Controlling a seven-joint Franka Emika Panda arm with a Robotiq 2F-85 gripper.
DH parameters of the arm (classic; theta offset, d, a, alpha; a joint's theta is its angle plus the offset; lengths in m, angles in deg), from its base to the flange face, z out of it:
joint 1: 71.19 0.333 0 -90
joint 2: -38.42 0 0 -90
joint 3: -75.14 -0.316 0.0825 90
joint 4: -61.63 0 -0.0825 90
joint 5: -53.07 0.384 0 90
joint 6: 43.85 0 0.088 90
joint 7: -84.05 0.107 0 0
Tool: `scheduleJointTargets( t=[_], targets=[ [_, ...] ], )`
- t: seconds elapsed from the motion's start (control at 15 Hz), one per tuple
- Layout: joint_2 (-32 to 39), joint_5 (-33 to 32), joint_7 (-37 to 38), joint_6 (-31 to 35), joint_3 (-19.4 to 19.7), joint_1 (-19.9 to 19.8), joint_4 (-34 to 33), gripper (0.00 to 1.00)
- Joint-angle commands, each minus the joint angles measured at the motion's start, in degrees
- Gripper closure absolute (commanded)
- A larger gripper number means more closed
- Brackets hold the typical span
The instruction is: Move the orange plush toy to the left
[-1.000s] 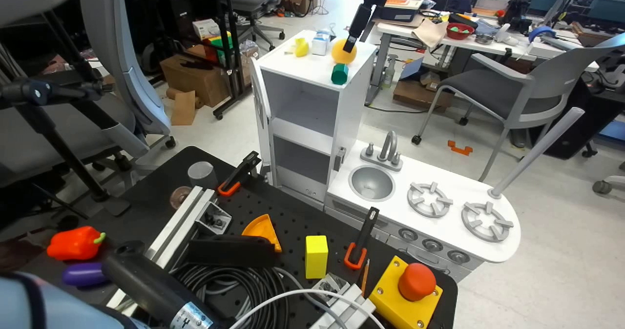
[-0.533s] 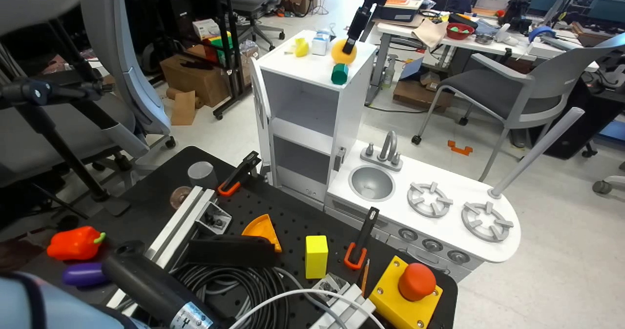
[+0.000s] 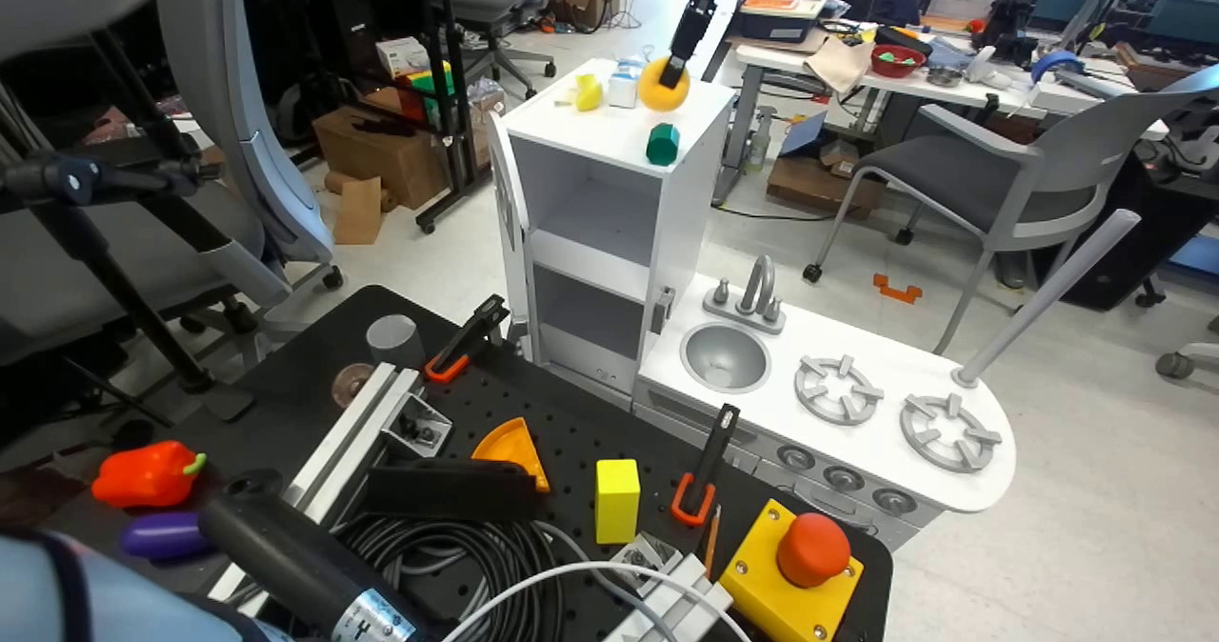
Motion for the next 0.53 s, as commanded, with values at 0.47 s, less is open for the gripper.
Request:
scheduleJointTargets(
  t=[0.47],
  targets=[
    [-1.22, -1.28, -4.38, -1.86, -0.24, 7.3, -1.98, 0.96]
  ],
)
